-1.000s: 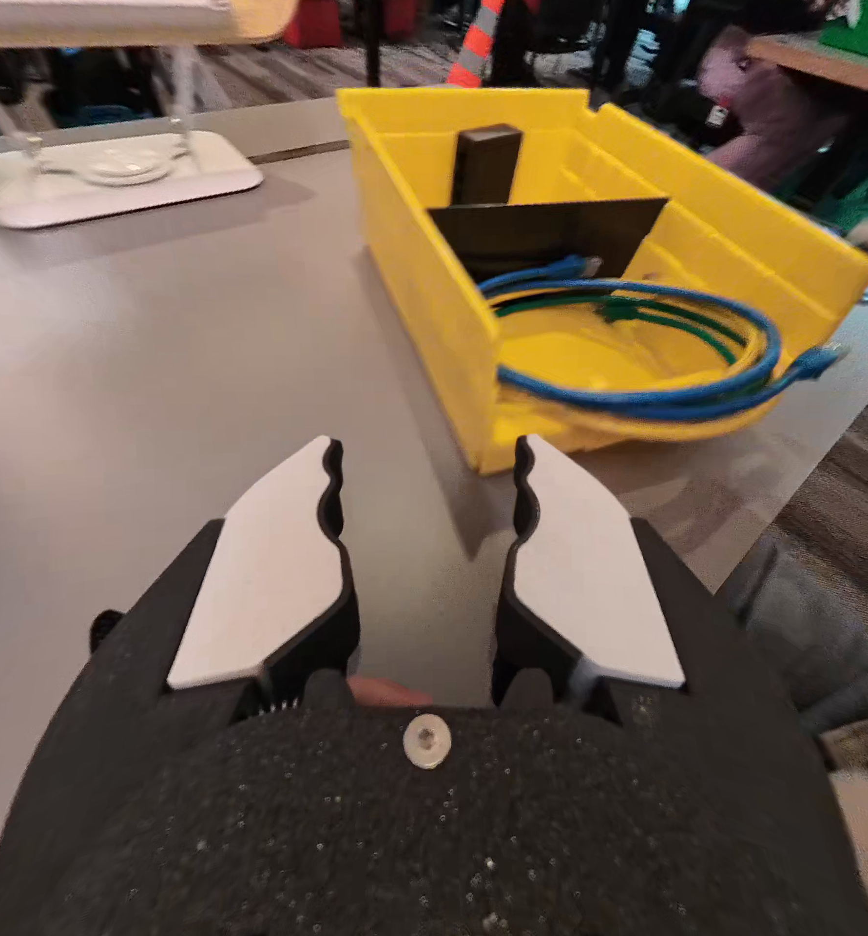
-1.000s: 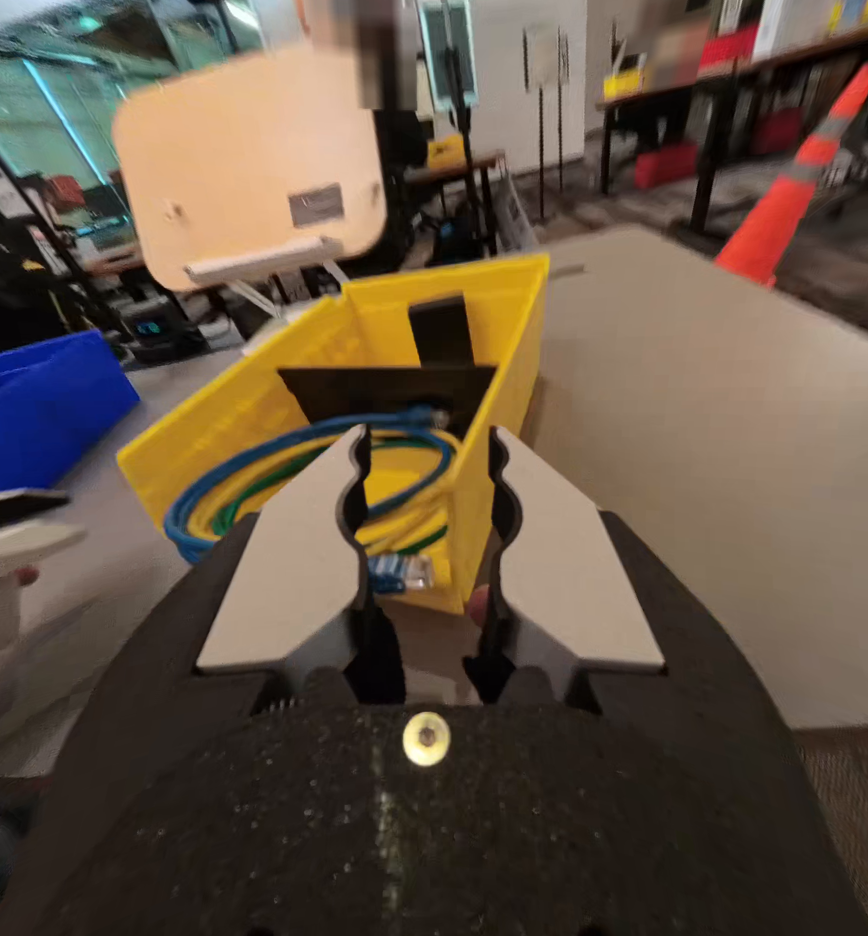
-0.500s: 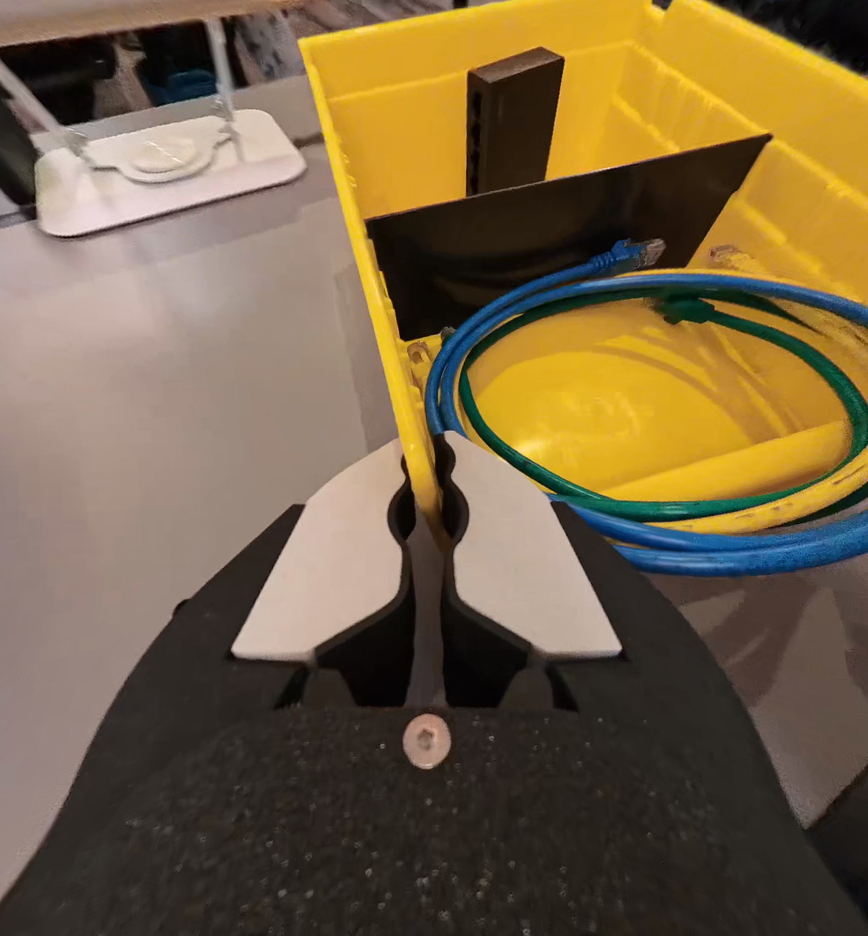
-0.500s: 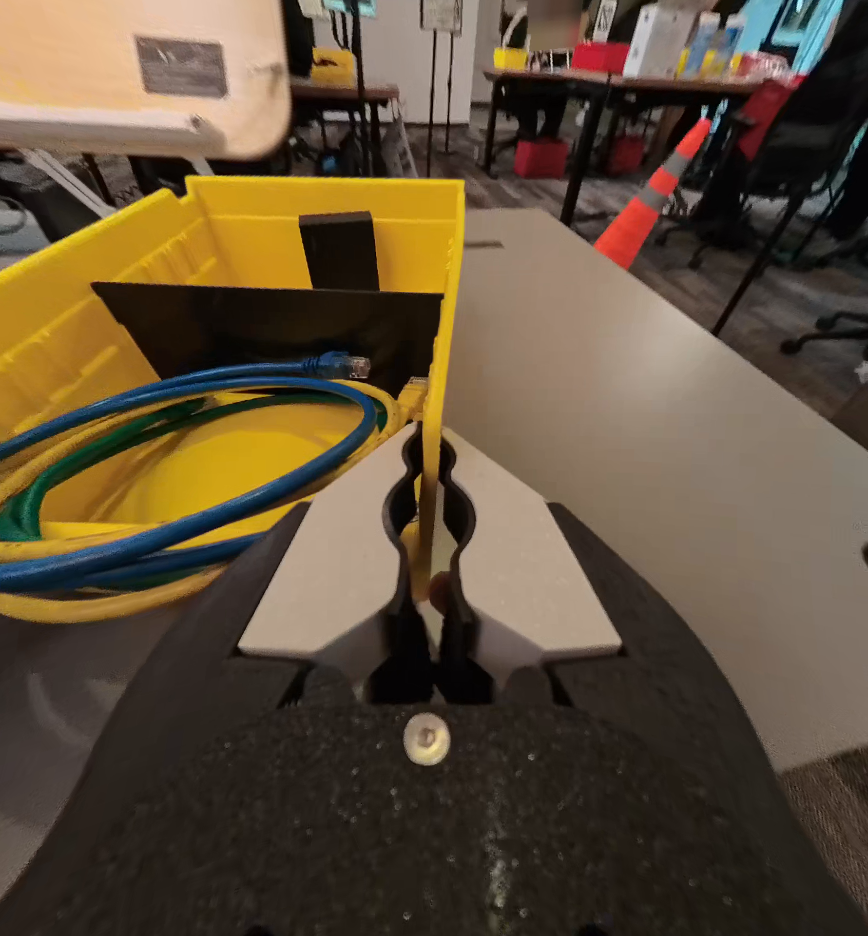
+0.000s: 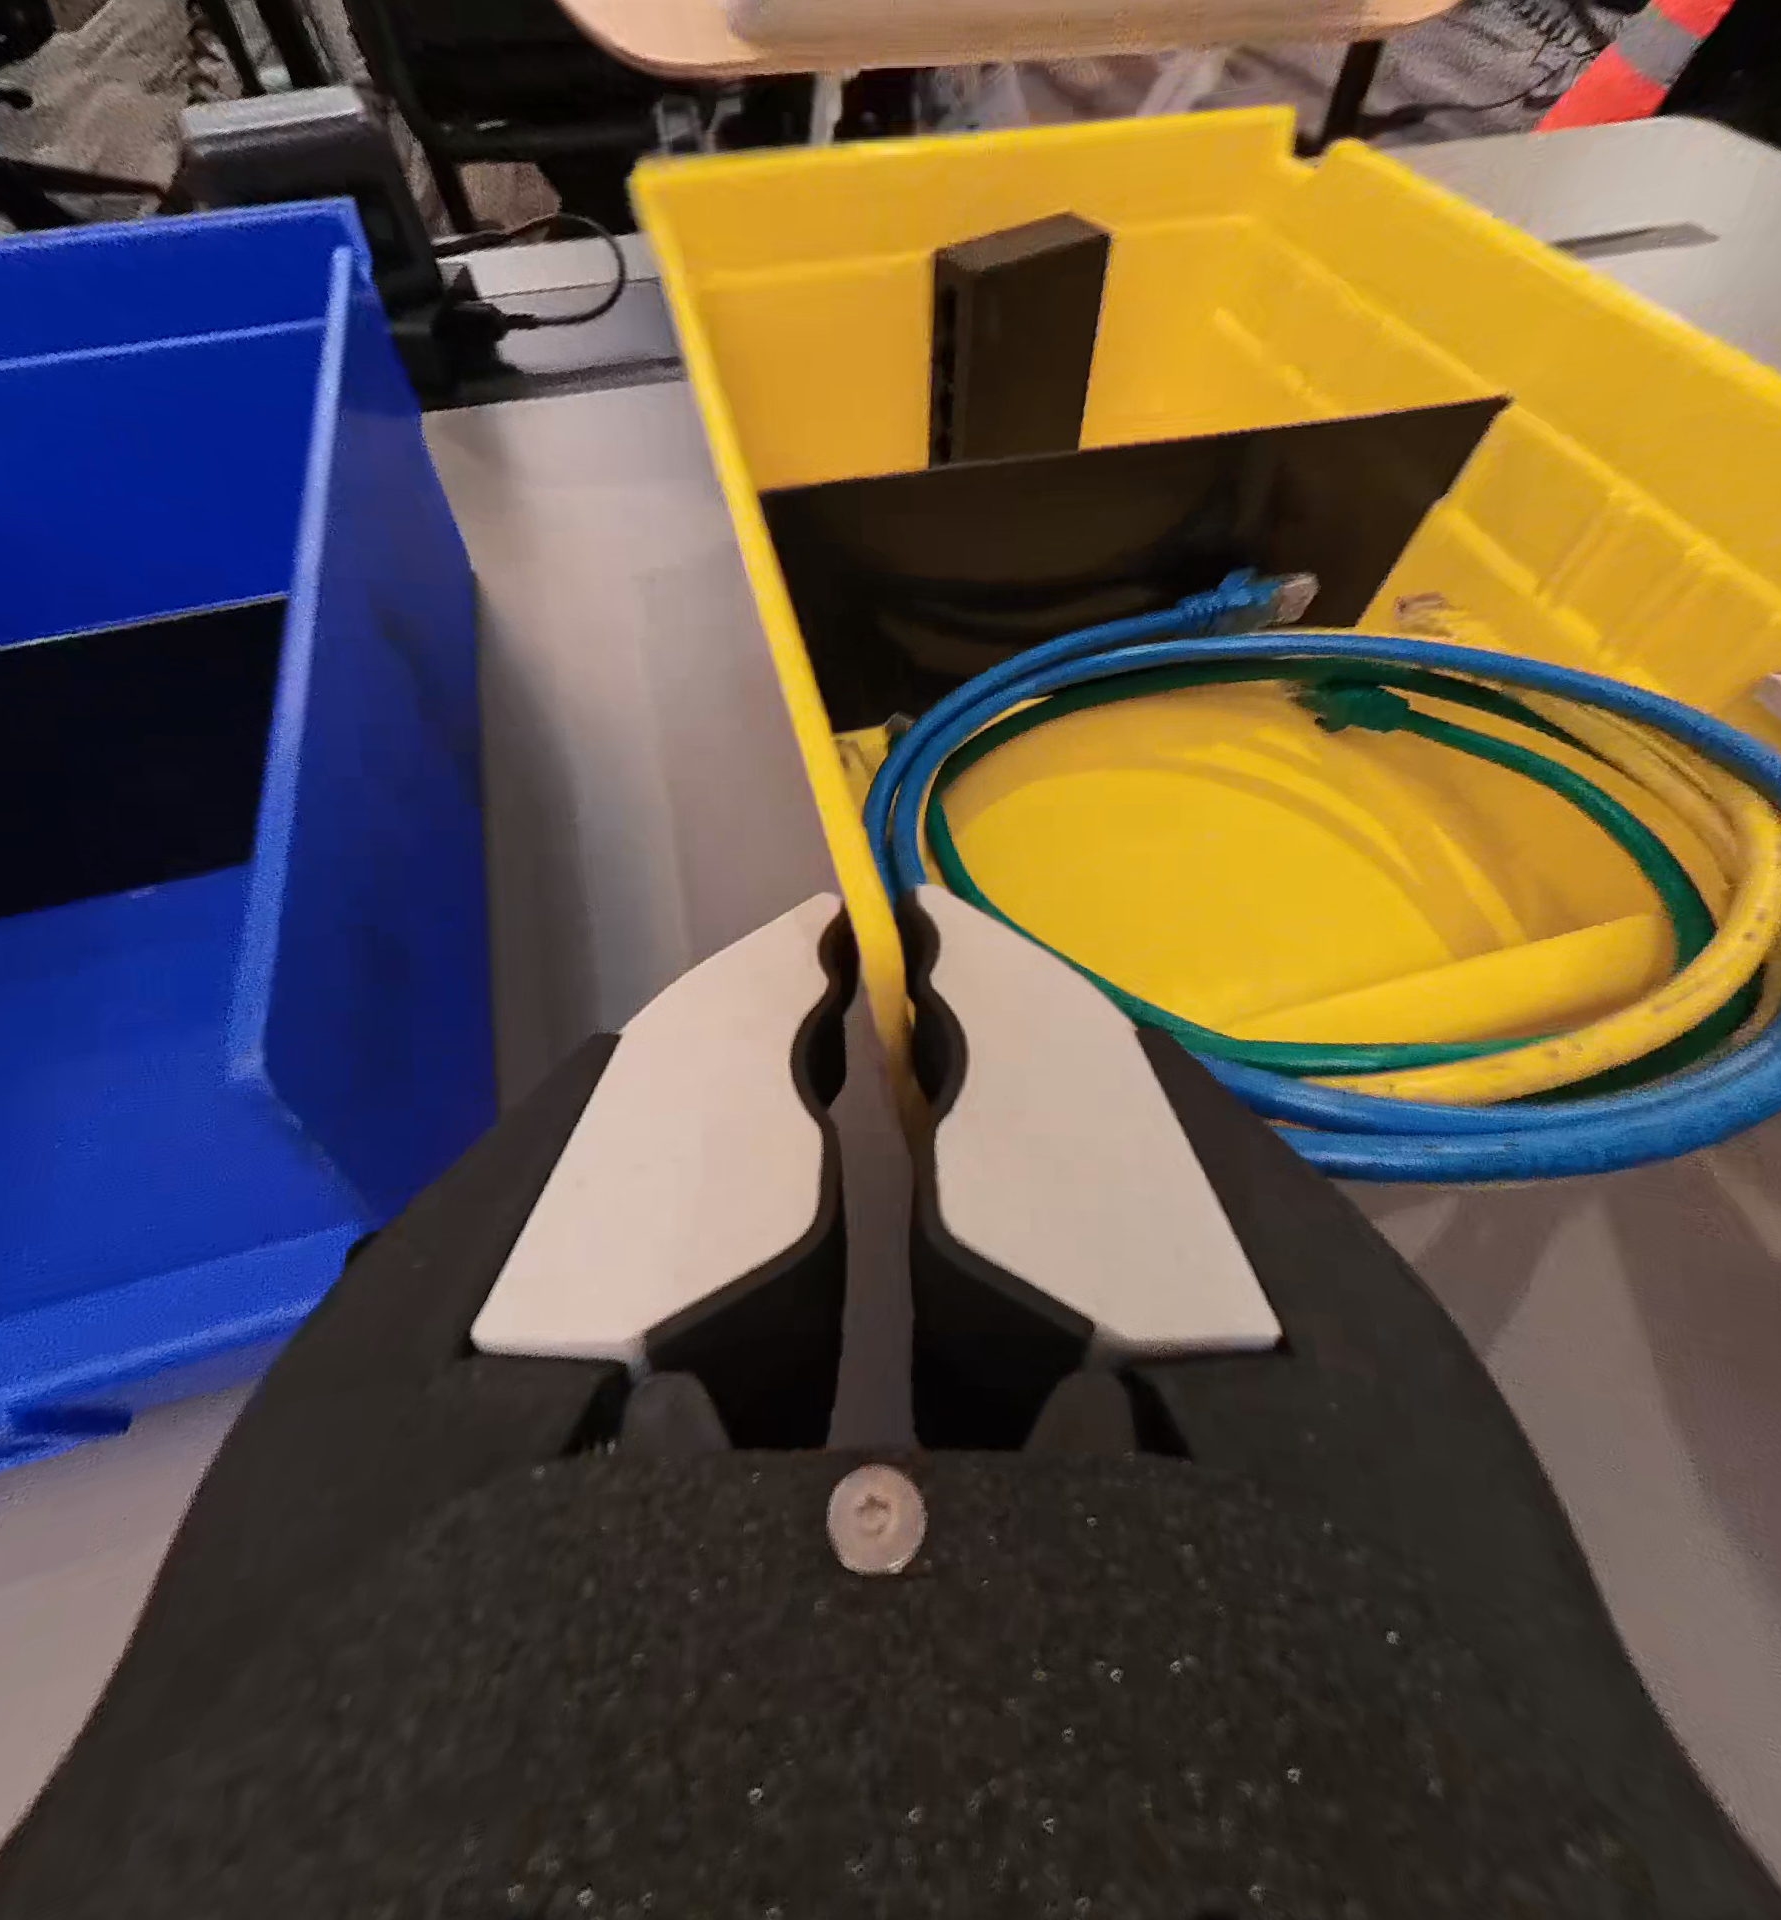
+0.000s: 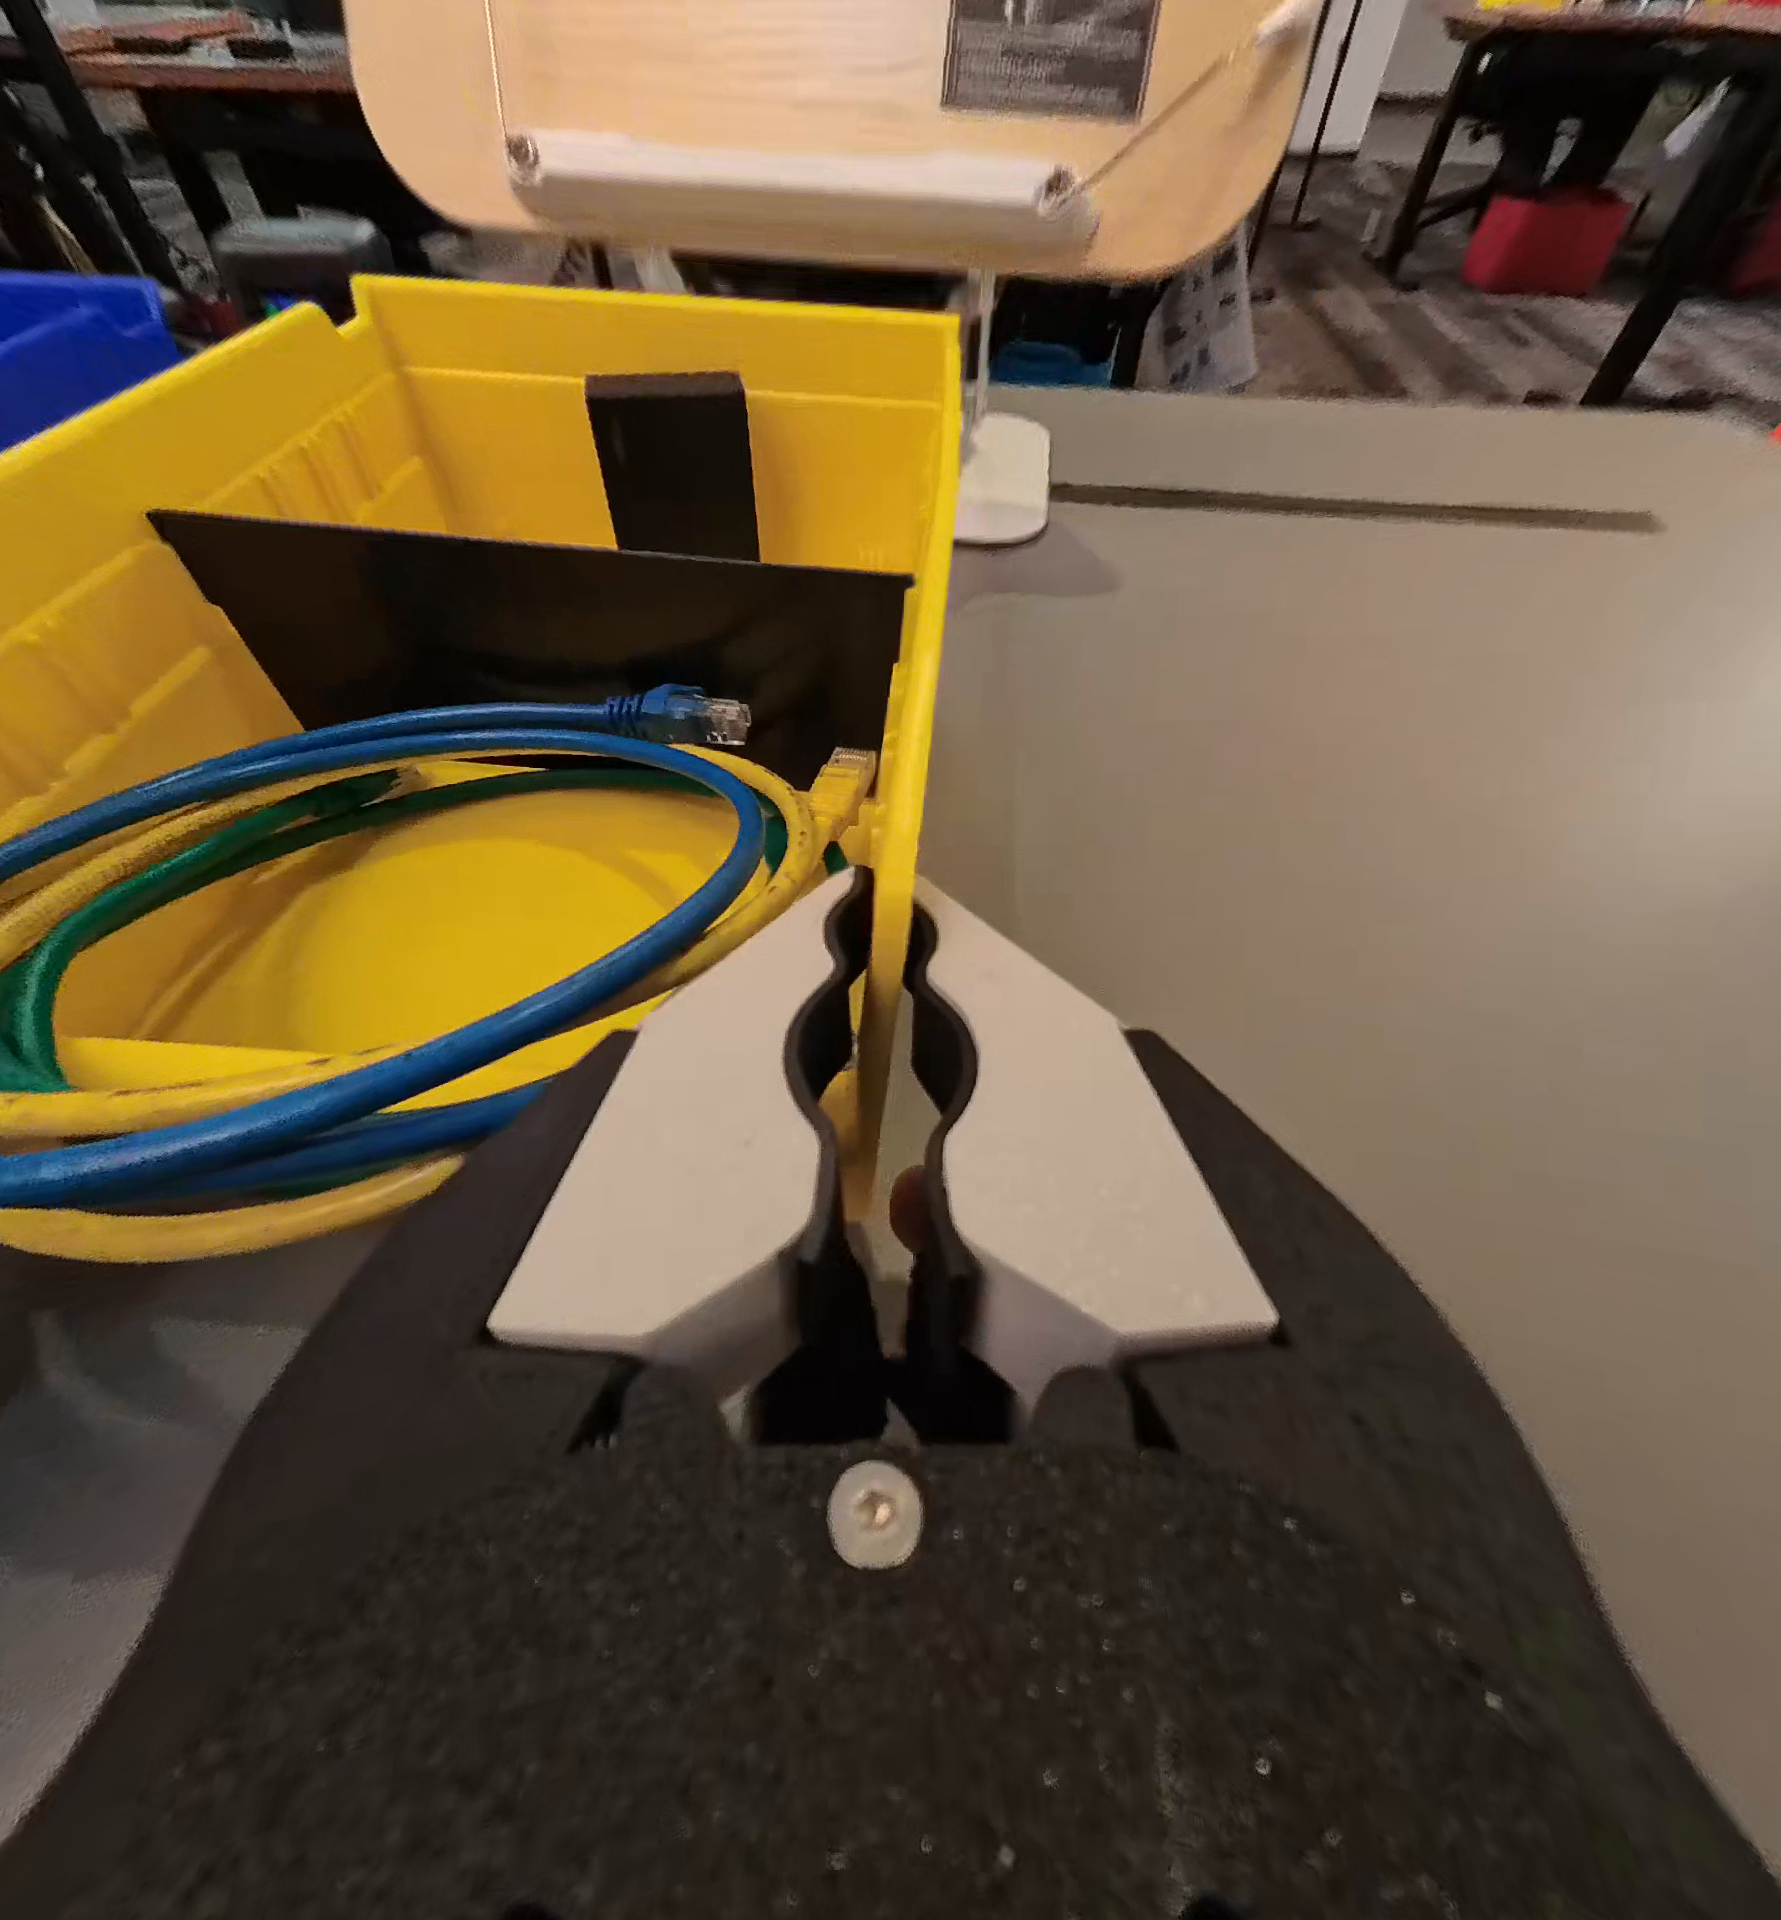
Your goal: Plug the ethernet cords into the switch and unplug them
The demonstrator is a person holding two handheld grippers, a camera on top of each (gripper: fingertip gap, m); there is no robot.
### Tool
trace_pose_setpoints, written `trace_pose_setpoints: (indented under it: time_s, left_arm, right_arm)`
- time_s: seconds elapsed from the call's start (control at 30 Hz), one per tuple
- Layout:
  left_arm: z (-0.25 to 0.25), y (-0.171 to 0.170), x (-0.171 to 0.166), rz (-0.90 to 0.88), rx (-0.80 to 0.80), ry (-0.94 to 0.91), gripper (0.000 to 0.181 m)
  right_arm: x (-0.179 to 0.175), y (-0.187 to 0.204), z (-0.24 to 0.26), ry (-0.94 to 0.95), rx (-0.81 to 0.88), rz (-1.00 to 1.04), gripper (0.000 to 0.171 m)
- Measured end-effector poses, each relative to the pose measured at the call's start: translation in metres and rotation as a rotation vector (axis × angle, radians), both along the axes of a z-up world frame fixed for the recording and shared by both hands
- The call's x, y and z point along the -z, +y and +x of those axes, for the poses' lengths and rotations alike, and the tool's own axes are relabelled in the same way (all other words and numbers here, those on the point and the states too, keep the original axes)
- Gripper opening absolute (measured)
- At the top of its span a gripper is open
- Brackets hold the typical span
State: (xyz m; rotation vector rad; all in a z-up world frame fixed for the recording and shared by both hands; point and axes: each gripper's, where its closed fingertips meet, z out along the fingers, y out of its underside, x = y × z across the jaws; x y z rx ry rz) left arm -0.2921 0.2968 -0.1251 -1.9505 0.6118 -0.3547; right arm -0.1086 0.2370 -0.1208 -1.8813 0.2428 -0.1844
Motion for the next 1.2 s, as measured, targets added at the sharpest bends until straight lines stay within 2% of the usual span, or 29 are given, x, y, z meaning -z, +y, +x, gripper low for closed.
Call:
trace_pose_setpoints:
  time_s: [0.1, 0.17, 0.23, 0.3, 0.37, 0.43, 0.53, 0.6, 0.7, 0.8, 0.87, 0.97, 1.1, 1.2]
  left_arm:
    - [-0.002, -0.001, 0.002, 0.014, 0.027, -0.014, 0.011]
    - [-0.001, -0.013, -0.015, 0.02, 0.076, -0.087, 0.033]
    - [-0.011, -0.027, -0.045, 0.022, 0.105, -0.207, 0.035]
    - [-0.046, -0.031, -0.077, 0.014, 0.066, -0.351, 0.035]
    - [-0.117, -0.017, -0.089, 0.062, -0.093, -0.348, 0.033]
    - [-0.197, 0.006, -0.072, 0.077, -0.256, -0.232, 0.037]
    - [-0.27, 0.036, -0.027, -0.014, -0.314, -0.064, 0.049]
    - [-0.287, 0.056, -0.012, -0.039, -0.31, -0.075, 0.049]
    - [-0.281, 0.083, -0.005, -0.041, -0.238, -0.107, 0.045]
    - [-0.272, 0.093, -0.001, -0.004, -0.186, -0.041, 0.004]
    - [-0.27, 0.086, 0.001, -0.045, -0.215, -0.095, 0.003]
    - [-0.272, 0.056, 0.002, -0.069, -0.274, -0.117, 0.004]
    - [-0.271, -0.007, 0.003, -0.096, -0.34, -0.036, 0.005]
    - [-0.263, -0.054, 0.003, -0.125, -0.367, -0.007, 0.006]
  right_arm:
    - [0.005, 0.005, -0.002, 0.033, -0.022, 0.005, 0.003]
    - [0.003, 0.004, -0.003, 0.048, -0.051, -0.007, 0.004]
    - [-0.009, -0.005, -0.008, 0.077, -0.123, 0.022, 0.021]
    - [-0.025, -0.022, -0.009, 0.077, -0.188, 0.056, 0.032]
    - [-0.04, -0.042, -0.007, 0.033, -0.233, 0.086, 0.034]
    - [-0.046, -0.061, -0.009, -0.026, -0.283, 0.093, 0.035]
    - [-0.049, -0.078, -0.024, -0.075, -0.339, 0.111, 0.034]
    - [-0.055, -0.081, -0.042, -0.062, -0.361, 0.177, 0.032]
    - [-0.046, -0.075, -0.097, -0.004, -0.475, 0.144, 0.033]
    - [-0.036, -0.069, -0.158, 0.096, -0.599, 0.109, 0.034]
    - [-0.023, -0.064, -0.193, 0.13, -0.667, 0.053, 0.034]
    - [-0.002, -0.049, -0.228, 0.158, -0.706, -0.023, 0.043]
    - [0.003, -0.025, -0.256, 0.198, -0.69, -0.022, 0.052]
    - [0.003, -0.009, -0.262, 0.224, -0.619, -0.001, 0.054]
